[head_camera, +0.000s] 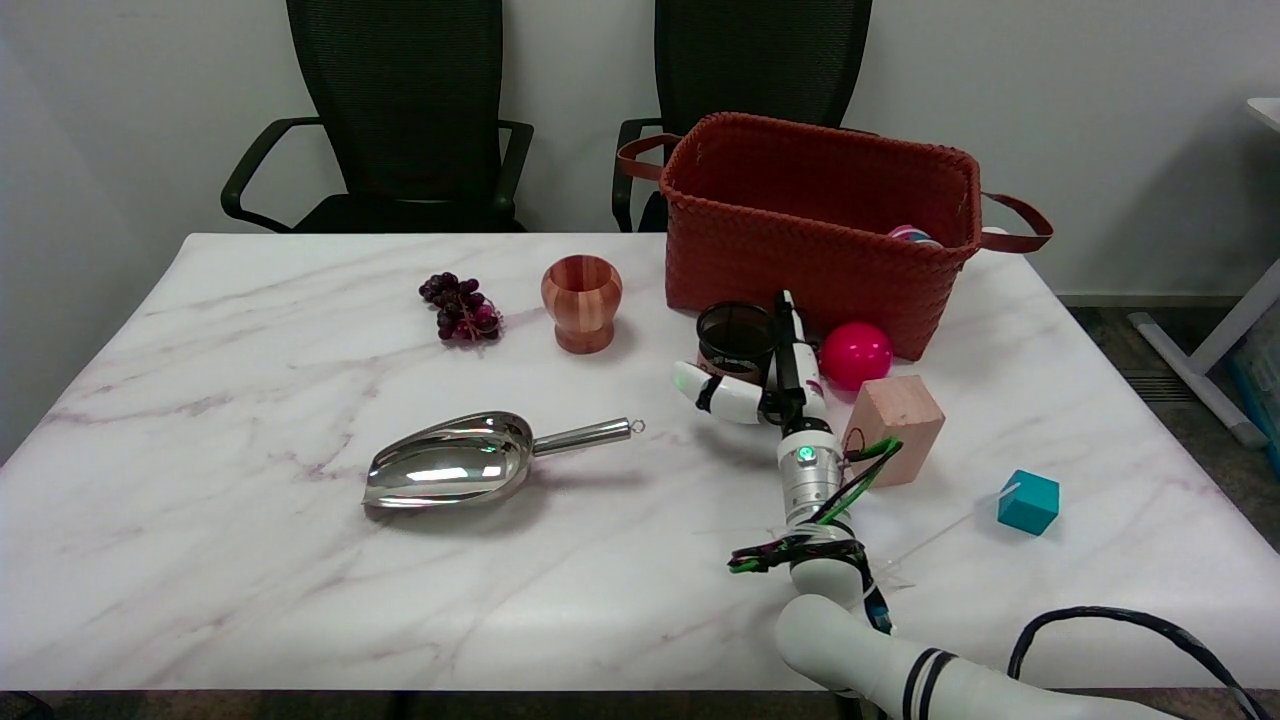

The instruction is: Pick up the black pen container.

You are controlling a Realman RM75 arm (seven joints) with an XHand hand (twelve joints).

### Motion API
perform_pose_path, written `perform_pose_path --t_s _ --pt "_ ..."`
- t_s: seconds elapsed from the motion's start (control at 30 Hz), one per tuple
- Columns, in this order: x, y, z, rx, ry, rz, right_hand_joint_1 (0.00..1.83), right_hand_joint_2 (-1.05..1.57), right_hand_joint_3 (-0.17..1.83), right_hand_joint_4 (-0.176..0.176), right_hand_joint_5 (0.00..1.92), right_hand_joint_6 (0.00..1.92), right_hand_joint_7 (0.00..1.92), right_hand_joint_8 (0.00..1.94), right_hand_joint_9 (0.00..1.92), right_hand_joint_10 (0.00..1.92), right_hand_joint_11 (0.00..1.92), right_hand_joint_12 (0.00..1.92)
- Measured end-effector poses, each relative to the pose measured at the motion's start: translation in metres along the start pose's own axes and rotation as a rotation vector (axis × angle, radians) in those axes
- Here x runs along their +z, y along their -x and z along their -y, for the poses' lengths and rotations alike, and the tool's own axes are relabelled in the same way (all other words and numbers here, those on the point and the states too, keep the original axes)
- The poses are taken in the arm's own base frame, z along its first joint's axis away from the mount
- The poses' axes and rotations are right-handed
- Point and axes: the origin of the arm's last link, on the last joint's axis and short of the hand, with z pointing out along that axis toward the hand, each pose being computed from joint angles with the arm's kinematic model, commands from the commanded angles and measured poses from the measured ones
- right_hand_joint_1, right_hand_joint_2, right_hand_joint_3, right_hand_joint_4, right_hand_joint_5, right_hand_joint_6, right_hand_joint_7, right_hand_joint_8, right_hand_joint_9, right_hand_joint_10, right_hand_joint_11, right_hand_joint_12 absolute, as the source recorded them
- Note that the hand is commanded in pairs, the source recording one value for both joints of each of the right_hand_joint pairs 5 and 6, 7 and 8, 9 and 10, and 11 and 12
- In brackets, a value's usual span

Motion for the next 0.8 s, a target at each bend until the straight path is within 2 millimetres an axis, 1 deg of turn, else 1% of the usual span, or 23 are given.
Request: perform_pose_path --t_s 0.07,0.17,0.3,0.37,0.4,0.47,0.5,0.57,0.6,0.63,0.7,0.8 --pt "0.0003 0.0010 -0.0005 0.005 0.002 0.002 1.17 0.36 0.50 0.000 0.00 0.00 0.00 0.00 0.10 0.10 0.00 0.00" --pt "0.0008 0.0019 -0.0021 0.013 0.006 0.004 1.15 0.49 0.51 0.000 0.00 0.00 0.10 0.10 0.19 0.19 0.05 0.05" --pt "0.0015 0.0031 -0.0028 0.025 0.009 0.005 1.15 0.53 0.53 0.000 0.00 0.00 0.21 0.21 0.26 0.26 0.14 0.14" --pt "0.0016 0.0037 -0.0030 0.031 0.010 0.005 1.14 0.57 0.53 0.000 0.00 0.00 0.34 0.34 0.34 0.34 0.21 0.21" --pt "0.0017 0.0038 -0.0031 0.034 0.010 0.005 1.14 0.60 0.53 0.000 0.00 0.00 0.50 0.50 0.43 0.43 0.28 0.28" --pt "0.0017 0.0043 -0.0034 0.042 0.012 0.004 1.13 0.62 0.54 0.000 0.00 0.00 0.63 0.63 0.52 0.52 0.32 0.32" --pt "0.0019 0.0043 -0.0035 0.046 0.012 0.004 1.13 0.64 0.54 0.000 0.14 0.14 0.72 0.72 0.60 0.60 0.35 0.35" --pt "0.0019 0.0044 -0.0039 0.054 0.013 0.003 1.13 0.68 0.56 0.000 0.58 0.58 0.84 0.84 0.69 0.69 0.42 0.42" --pt "0.0019 0.0045 -0.0040 0.058 0.014 0.003 1.13 0.71 0.56 0.000 0.78 0.78 0.94 0.94 0.74 0.74 0.45 0.45" --pt "0.0018 0.0045 -0.0043 0.062 0.014 0.002 1.13 0.73 0.56 0.000 0.86 0.86 1.02 1.02 0.77 0.77 0.48 0.48" --pt "0.0017 0.0046 -0.0046 0.069 0.015 0.002 1.14 0.78 0.56 0.000 0.95 0.95 1.14 1.14 0.83 0.83 0.53 0.53" --pt "0.0014 0.0043 -0.0050 0.078 0.015 -0.001 1.12 0.81 0.59 0.000 1.10 1.10 1.24 1.24 0.97 0.97 0.63 0.63"
